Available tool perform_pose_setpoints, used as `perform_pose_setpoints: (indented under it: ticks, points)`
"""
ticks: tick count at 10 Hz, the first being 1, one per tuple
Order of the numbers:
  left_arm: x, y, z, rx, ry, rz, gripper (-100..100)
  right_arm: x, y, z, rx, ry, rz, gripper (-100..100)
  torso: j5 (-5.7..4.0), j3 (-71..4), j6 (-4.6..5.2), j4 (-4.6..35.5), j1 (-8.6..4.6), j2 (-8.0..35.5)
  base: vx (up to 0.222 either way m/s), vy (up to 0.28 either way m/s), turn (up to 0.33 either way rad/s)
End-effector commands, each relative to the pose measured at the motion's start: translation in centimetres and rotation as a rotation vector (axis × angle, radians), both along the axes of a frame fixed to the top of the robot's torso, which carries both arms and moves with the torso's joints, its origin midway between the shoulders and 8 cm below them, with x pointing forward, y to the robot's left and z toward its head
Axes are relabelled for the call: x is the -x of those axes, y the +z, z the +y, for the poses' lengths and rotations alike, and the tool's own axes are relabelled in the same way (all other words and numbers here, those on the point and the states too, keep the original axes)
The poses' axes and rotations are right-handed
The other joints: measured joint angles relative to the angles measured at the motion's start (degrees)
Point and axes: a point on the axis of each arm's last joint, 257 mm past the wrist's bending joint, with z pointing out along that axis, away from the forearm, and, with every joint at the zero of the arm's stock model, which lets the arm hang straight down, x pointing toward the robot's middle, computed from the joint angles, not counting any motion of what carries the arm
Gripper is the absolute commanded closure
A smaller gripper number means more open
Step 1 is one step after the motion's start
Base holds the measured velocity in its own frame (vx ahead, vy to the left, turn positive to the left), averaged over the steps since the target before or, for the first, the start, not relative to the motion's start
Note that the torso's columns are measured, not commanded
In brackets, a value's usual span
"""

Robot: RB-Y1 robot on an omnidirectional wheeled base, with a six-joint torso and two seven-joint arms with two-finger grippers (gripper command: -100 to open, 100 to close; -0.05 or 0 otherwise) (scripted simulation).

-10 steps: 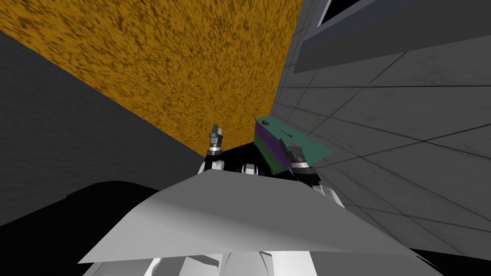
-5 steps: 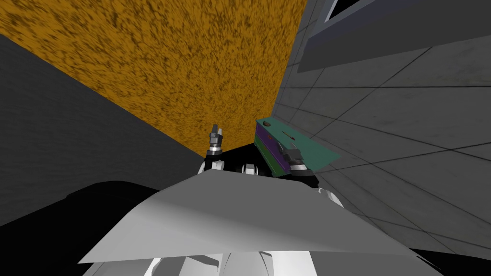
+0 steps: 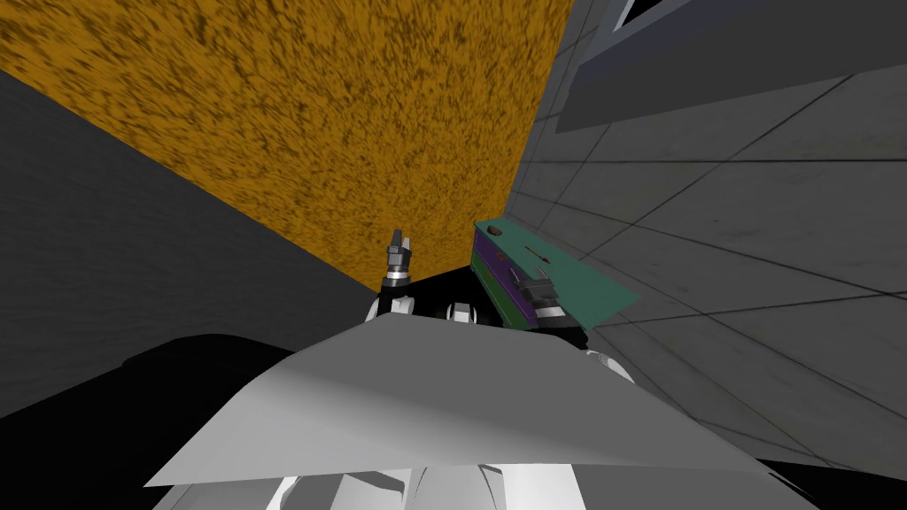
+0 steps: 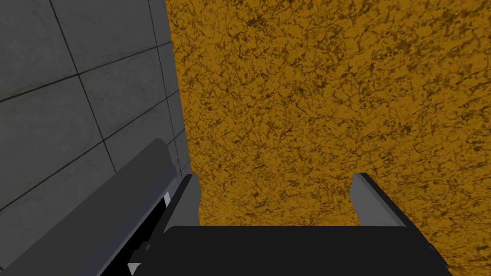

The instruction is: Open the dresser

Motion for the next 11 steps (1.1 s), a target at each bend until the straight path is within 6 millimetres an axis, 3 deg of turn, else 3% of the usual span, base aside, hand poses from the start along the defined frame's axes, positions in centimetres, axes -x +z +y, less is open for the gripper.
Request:
perform_pose_setpoints:
  ticks: [1, 5, 7, 8, 10, 11]
  points:
    - [0.0, 0.0, 0.0, 0.000, 0.000, 0.000, 0, 0.2, -0.8, 0.0, 0.073, -0.007, 0.015, -100, 0.01, -0.02, 0.01, -0.01, 0.00, -0.01, 0.038, -0.006, -0.005]
    - [0.0, 0.0, 0.0, 0.000, 0.000, 0.000, 0, 1.0, -3.6, -0.4, 0.238, -0.031, 0.070, -100, 0.02, 0.03, 0.01, 0.01, 0.04, 0.09, 0.061, -0.005, 0.033]
    - [0.0, 0.0, 0.0, 0.000, 0.000, 0.000, 0, 1.0, -3.9, -0.4, 0.278, -0.030, 0.073, -100, 0.00, -0.04, 0.00, -0.02, 0.00, -0.05, 0.065, -0.003, 0.016]
    - [0.0, 0.0, 0.0, 0.000, 0.000, 0.000, 0, 1.5, -5.1, -0.7, 0.341, -0.040, 0.100, -100, 0.00, 0.01, 0.01, 0.00, 0.00, 0.06, 0.076, -0.006, 0.041]
    - [0.0, 0.0, 0.0, 0.000, 0.000, 0.000, 0, 1.5, -5.4, -0.6, 0.379, -0.038, 0.103, -100, 0.00, -0.03, 0.00, -0.01, 0.00, -0.02, 0.063, -0.005, 0.020]
    - [0.0, 0.0, 0.0, 0.000, 0.000, 0.000, 0, 2.0, -6.6, -1.0, 0.442, -0.046, 0.129, -100, 0.01, 0.04, 0.01, 0.02, 0.01, 0.10, 0.071, -0.006, 0.048]
